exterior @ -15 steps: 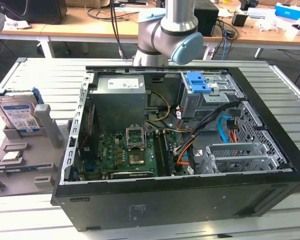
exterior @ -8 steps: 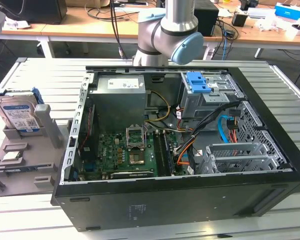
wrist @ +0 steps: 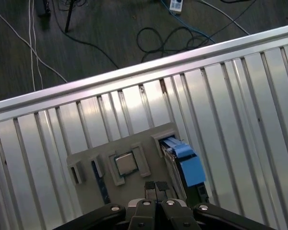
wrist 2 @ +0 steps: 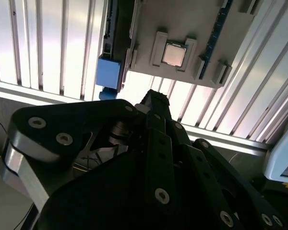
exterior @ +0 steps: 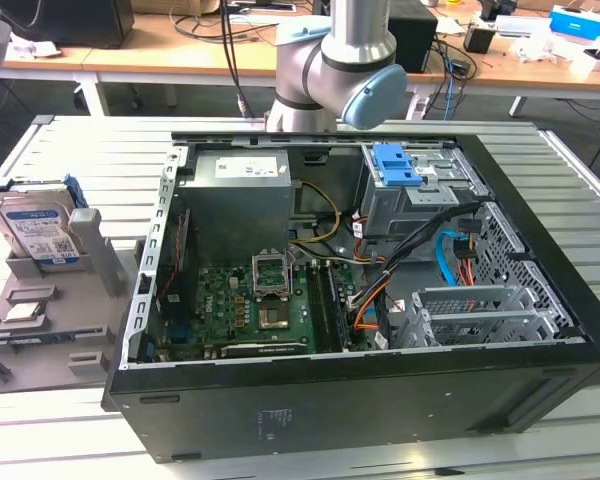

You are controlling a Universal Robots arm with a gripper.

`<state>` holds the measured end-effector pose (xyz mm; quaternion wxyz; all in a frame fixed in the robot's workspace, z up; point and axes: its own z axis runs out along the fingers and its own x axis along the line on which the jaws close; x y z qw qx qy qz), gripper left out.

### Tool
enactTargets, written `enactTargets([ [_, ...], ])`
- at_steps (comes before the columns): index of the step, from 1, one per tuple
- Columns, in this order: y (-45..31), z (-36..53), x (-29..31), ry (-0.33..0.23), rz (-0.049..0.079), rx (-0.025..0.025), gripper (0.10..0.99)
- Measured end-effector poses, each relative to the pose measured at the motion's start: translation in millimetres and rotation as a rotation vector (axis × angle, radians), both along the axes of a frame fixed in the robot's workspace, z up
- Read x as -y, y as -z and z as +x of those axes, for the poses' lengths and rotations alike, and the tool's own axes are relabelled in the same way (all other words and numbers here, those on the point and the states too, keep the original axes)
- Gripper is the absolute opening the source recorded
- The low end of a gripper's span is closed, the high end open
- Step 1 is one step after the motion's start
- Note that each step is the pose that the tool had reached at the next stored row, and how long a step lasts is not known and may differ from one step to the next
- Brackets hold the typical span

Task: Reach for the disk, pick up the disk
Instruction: 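Pick up the disk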

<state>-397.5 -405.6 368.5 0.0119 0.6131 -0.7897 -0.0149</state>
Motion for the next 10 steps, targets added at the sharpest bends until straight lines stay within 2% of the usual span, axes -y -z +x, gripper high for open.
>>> enactTargets([
  [10, 0.0, 0.0, 0.0, -0.067, 0.0, 0.0, 0.106],
])
